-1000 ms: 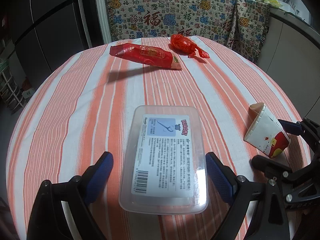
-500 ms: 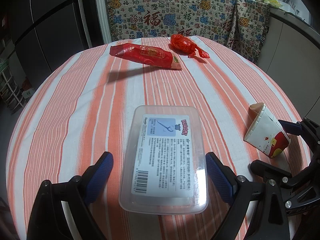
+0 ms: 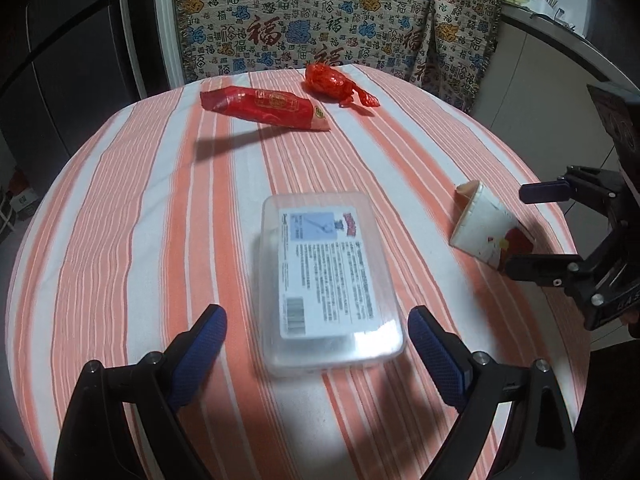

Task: Collect trash
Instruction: 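Grasp the white paper cup with the right tool while the left tool holds the box, then carry box and paper cup to the blue basket and open both tools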

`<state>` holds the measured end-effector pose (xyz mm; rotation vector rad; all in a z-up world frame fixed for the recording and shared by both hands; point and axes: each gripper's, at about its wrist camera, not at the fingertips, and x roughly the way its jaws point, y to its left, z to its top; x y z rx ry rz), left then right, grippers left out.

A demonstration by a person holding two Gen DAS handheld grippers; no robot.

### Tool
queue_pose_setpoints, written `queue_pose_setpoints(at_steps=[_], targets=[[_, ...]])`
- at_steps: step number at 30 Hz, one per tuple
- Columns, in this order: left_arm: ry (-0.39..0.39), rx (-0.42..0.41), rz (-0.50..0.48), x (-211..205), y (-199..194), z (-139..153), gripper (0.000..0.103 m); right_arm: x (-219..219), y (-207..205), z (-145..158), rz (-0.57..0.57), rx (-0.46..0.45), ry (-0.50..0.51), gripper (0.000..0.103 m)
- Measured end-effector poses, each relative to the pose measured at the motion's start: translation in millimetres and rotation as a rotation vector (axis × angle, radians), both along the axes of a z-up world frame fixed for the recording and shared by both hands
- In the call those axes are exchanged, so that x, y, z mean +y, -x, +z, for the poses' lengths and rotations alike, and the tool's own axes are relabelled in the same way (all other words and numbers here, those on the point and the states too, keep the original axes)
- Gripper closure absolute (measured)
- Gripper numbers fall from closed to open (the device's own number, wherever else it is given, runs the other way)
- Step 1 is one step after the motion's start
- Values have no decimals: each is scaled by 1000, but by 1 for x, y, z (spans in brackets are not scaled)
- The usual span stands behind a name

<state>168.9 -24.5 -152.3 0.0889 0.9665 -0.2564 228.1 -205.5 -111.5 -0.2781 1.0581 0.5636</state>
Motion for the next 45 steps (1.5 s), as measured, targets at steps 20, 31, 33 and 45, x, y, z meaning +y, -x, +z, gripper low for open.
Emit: queue_pose_setpoints(at_steps=[20,31,33,45], targets=[[51,28,6,-29,-1,9,40,-7,6,16,-77,65,-45,81],[105,10,-60,-83,8,19,40,-52,11,23,-163,58,-132,81],[111,9,-81,-97,9,20,40,-64,12,25,-183,54,-142,81],[173,0,-232,-192,11,34,40,-177,26,42,-385,5,-186,81]])
